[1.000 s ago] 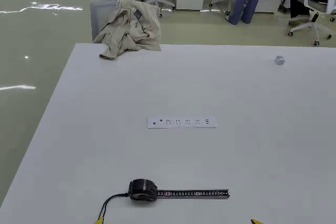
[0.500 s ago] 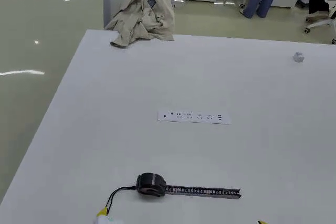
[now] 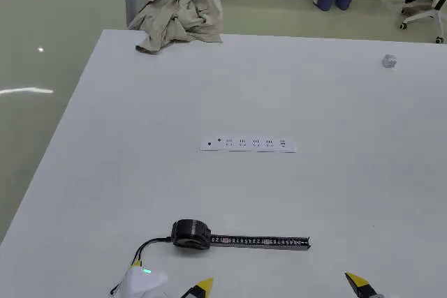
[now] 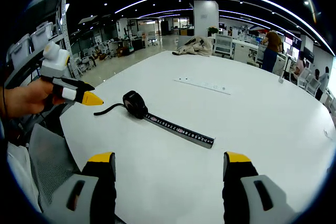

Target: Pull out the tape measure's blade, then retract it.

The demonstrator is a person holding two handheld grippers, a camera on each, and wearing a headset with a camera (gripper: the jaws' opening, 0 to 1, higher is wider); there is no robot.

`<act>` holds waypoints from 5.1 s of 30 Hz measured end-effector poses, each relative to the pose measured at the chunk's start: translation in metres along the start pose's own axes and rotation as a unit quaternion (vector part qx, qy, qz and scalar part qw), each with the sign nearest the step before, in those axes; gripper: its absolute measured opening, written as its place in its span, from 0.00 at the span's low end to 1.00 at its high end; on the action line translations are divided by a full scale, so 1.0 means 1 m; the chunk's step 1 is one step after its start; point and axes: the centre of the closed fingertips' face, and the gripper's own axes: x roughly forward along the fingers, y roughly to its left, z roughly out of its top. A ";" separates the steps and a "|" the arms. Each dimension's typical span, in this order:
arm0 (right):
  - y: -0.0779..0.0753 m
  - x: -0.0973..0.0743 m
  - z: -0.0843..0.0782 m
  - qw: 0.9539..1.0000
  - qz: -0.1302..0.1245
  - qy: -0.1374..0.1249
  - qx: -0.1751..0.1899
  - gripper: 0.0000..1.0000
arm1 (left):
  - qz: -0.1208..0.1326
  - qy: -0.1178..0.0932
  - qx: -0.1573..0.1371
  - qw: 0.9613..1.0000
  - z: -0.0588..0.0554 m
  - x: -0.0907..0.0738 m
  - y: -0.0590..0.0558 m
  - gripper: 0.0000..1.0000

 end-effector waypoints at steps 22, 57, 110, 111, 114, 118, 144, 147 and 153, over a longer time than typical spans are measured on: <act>-0.013 0.039 -0.009 0.997 0.051 0.031 -0.052 0.87 | 0.031 0.004 -0.027 0.999 0.004 0.028 0.001 0.82; -0.048 0.095 -0.012 0.966 0.132 0.069 -0.210 0.73 | 0.049 0.004 -0.046 0.998 0.003 0.089 -0.007 0.79; -0.084 0.153 -0.040 0.902 0.225 0.178 -0.323 0.51 | 0.070 0.020 -0.068 0.995 -0.008 0.133 0.012 0.74; -0.084 0.154 -0.042 0.901 0.227 0.180 -0.324 0.51 | 0.070 0.020 -0.068 0.995 -0.009 0.133 0.012 0.73; -0.084 0.155 -0.044 0.898 0.230 0.184 -0.325 0.50 | 0.069 0.021 -0.068 0.995 -0.009 0.134 0.012 0.73; -0.086 0.155 -0.047 0.896 0.234 0.191 -0.325 0.49 | 0.070 0.019 -0.069 0.995 -0.007 0.134 0.013 0.72; -0.098 0.154 -0.058 0.892 0.234 0.200 -0.331 0.29 | 0.068 0.016 -0.078 0.995 -0.007 0.138 0.015 0.66; -0.099 0.154 -0.058 0.893 0.233 0.201 -0.330 0.26 | 0.068 0.015 -0.078 0.995 -0.007 0.138 0.015 0.65; -0.101 0.154 -0.057 0.895 0.230 0.202 -0.325 0.23 | 0.067 0.013 -0.075 0.995 -0.006 0.138 0.013 0.63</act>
